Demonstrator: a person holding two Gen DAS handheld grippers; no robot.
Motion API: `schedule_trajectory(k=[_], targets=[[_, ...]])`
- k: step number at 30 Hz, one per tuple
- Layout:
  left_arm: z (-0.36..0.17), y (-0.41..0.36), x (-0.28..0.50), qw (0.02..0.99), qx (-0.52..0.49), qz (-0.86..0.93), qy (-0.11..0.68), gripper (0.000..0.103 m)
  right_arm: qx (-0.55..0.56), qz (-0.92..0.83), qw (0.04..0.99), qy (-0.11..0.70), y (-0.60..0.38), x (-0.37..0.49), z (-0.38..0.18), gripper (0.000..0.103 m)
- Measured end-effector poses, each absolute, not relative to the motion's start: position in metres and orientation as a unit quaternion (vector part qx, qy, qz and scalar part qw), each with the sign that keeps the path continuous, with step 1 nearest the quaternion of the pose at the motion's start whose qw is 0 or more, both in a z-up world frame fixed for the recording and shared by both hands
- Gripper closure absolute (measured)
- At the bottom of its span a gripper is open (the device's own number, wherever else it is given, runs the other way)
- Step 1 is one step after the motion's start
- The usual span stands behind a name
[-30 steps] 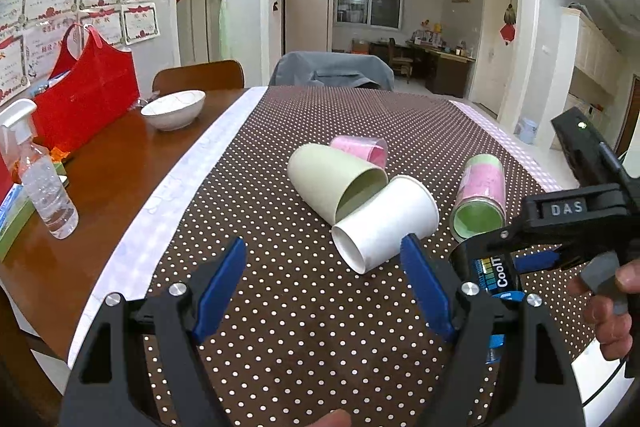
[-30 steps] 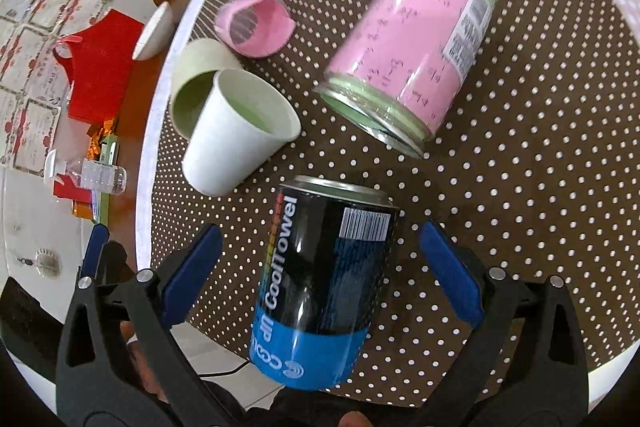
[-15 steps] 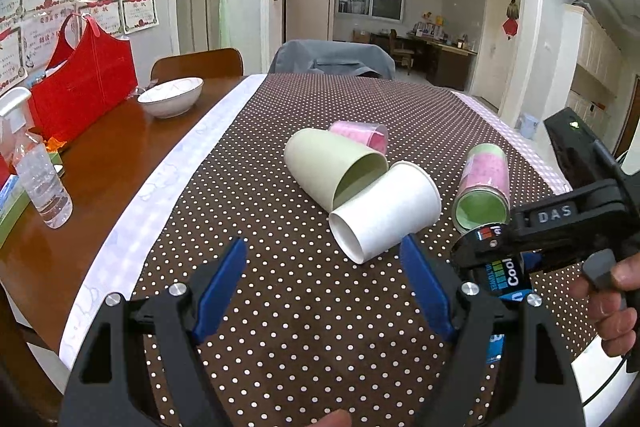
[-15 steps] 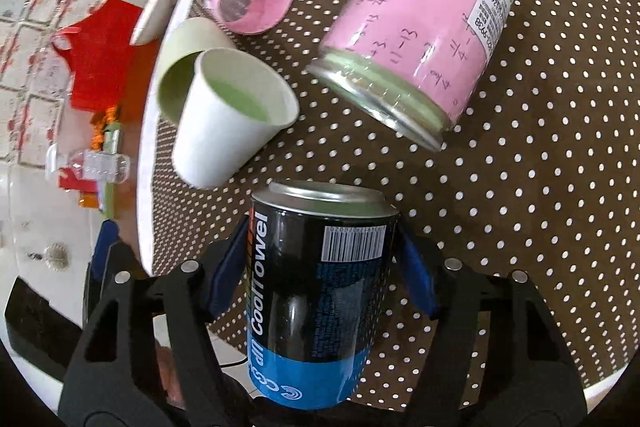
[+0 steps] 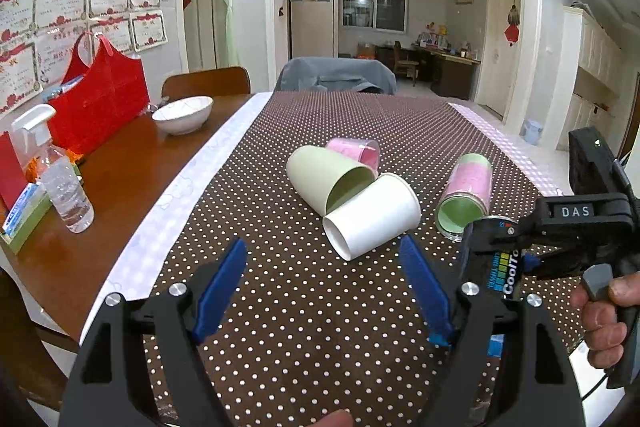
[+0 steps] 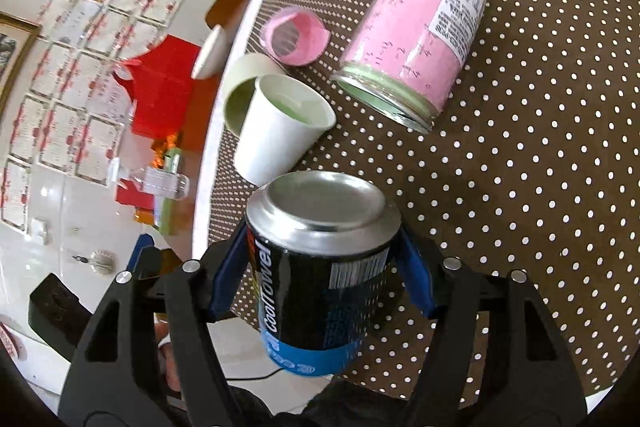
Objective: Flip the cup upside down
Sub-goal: 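Rotate the can with the right tool so its open end faces down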
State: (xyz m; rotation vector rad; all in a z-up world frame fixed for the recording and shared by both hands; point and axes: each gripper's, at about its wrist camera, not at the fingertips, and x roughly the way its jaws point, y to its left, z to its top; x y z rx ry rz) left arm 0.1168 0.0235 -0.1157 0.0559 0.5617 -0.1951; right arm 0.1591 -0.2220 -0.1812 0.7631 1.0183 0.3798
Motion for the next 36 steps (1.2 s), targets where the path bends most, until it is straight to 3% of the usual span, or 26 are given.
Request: schedule_trajectory(k=[7,17,23,36], targets=[[-0.104,0.021,0.102,0.961,0.033,-0.086,0.262,0.025,0.345,0.19,0.82,0.414,-0.226,0.147,-0.155,0.037],[-0.098,0.017,0.096,0.963,0.021,-0.09,0.254,0.025,0.185,0.135,0.927,0.297,-0.207,0.11,-0.105,0.037],[-0.099,0.015,0.095,0.963,0.015,-0.087,0.255,0.025,0.101,0.104,0.959,0.245,-0.189,0.101,-0.105,0.037],[-0.104,0.023,0.097,0.961,0.007,-0.075,0.264,0.025,0.014,0.087,0.968,0.234,-0.163,0.108,-0.133,0.036]])
